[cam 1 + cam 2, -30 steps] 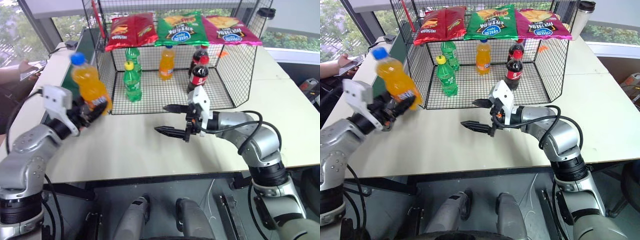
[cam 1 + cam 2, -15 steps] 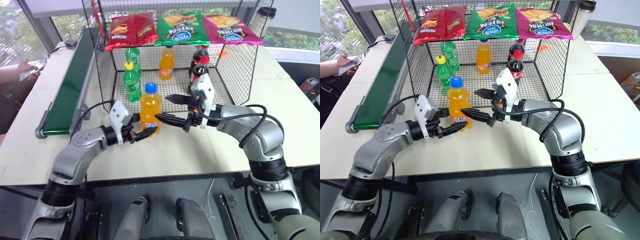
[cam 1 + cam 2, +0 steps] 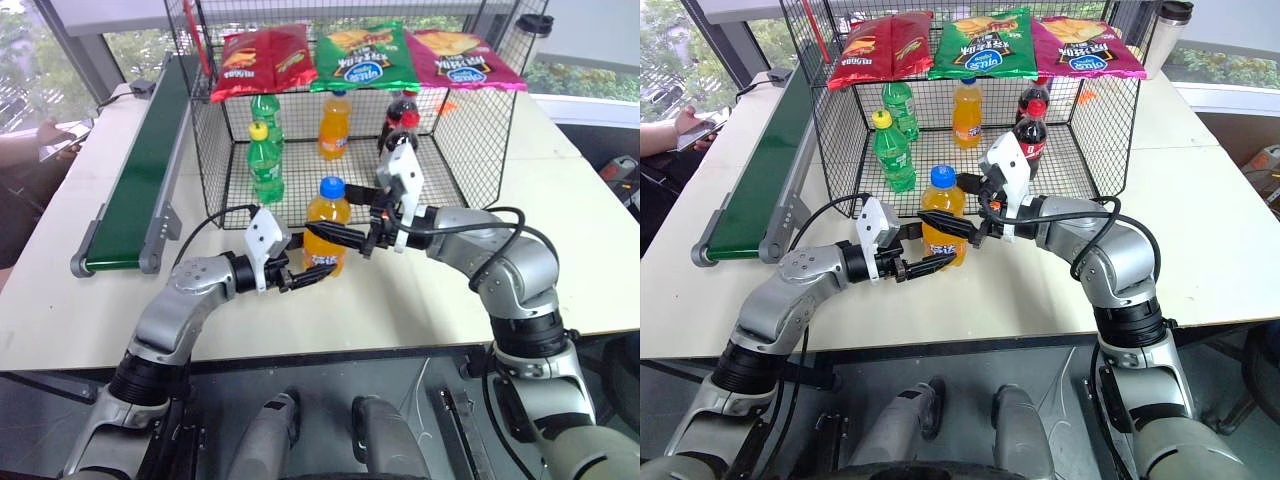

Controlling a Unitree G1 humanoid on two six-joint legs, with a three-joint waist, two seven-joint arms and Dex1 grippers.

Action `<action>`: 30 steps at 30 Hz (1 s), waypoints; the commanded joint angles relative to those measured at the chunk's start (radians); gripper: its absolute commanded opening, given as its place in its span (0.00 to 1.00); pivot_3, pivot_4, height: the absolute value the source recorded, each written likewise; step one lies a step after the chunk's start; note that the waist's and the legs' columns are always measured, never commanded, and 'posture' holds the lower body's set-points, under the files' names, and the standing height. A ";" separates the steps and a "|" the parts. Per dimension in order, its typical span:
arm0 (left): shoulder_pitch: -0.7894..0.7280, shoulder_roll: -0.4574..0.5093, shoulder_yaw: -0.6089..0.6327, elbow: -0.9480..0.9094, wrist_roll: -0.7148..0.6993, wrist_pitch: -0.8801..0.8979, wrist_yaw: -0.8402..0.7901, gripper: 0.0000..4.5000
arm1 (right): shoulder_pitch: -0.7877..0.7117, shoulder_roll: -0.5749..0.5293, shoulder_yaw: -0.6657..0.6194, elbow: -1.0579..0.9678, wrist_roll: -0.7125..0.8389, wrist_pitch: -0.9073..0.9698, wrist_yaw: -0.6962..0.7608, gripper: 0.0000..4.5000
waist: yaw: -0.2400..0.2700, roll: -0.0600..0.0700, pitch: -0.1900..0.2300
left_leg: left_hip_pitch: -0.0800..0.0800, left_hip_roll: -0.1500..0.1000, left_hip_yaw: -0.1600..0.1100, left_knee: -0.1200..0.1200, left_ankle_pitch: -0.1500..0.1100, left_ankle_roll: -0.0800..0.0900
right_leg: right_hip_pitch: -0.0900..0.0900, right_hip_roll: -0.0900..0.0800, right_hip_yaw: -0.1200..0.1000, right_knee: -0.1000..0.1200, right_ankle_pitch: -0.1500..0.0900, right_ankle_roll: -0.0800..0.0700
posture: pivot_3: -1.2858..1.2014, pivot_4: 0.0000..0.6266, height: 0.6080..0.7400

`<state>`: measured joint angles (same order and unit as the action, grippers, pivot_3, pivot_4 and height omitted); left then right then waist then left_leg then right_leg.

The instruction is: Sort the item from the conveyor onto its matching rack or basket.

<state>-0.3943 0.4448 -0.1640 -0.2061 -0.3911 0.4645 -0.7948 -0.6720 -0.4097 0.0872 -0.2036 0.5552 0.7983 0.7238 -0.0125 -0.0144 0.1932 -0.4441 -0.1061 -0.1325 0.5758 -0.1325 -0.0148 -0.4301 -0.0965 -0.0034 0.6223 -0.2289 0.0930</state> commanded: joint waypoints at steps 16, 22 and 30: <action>-0.033 -0.024 0.070 -0.018 0.025 -0.008 0.093 0.63 | -0.037 0.004 -0.018 0.009 -0.035 -0.045 -0.028 0.59 | 0.000 0.000 0.000 | 0.001 0.000 0.000 0.001 0.001 0.001 | 0.000 0.000 0.000 0.002 0.000 0.000 | 0.52 0.24 0.99; -0.005 -0.020 0.084 -0.049 0.003 0.009 0.101 0.98 | -0.046 0.009 -0.023 0.023 -0.039 -0.049 -0.034 0.59 | 0.000 0.000 0.000 | 0.001 0.000 0.000 0.001 0.001 0.001 | 0.000 0.000 0.000 0.002 0.000 0.000 | 0.52 0.24 0.99; 0.051 0.040 0.125 -0.098 0.001 0.047 0.117 0.98 | -0.085 0.042 -0.044 0.093 -0.076 -0.090 -0.088 0.59 | -0.004 0.000 0.000 | 0.001 0.000 0.000 0.001 0.001 0.001 | 0.000 0.002 0.000 0.003 0.001 0.001 | 0.52 0.24 0.99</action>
<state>-0.3547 0.4673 -0.0856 -0.2581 -0.3816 0.5052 -0.6814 -0.6990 -0.3777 0.0909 -0.0998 0.4839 0.7544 0.6570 -0.0164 -0.0143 0.1932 -0.4430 -0.1062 -0.1325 0.5764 -0.1316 -0.0135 -0.4301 -0.0951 -0.0033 0.6253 -0.2284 0.0939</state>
